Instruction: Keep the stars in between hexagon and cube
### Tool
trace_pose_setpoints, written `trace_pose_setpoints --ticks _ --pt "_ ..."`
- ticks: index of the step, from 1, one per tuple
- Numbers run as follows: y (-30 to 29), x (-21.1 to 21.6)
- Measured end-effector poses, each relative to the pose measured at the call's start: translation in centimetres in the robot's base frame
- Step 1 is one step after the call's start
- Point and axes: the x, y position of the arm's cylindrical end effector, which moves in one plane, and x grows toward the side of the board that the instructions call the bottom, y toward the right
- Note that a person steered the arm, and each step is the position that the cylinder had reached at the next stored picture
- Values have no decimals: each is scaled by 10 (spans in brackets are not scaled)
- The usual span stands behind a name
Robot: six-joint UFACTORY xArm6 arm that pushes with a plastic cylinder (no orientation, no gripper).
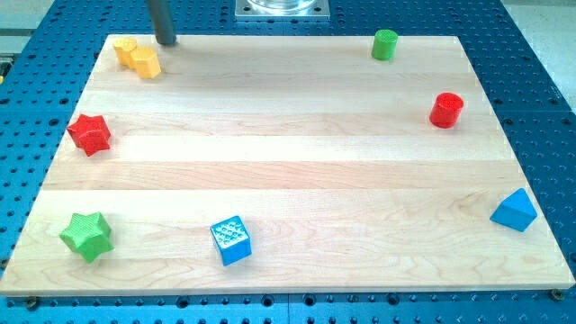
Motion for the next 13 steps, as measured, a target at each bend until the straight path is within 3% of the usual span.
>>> trace_pose_setpoints --ticks 1,4,5,6,7,8,9,10,11,12,13 --pt "-26 22" --pt "0 141" --pt "7 130" --pt "-39 140" --pt "-80 178" --pt "-93 198" --pt "-74 213" --pt "7 235" --pt "-42 238" --pt "-48 265" --pt "46 272"
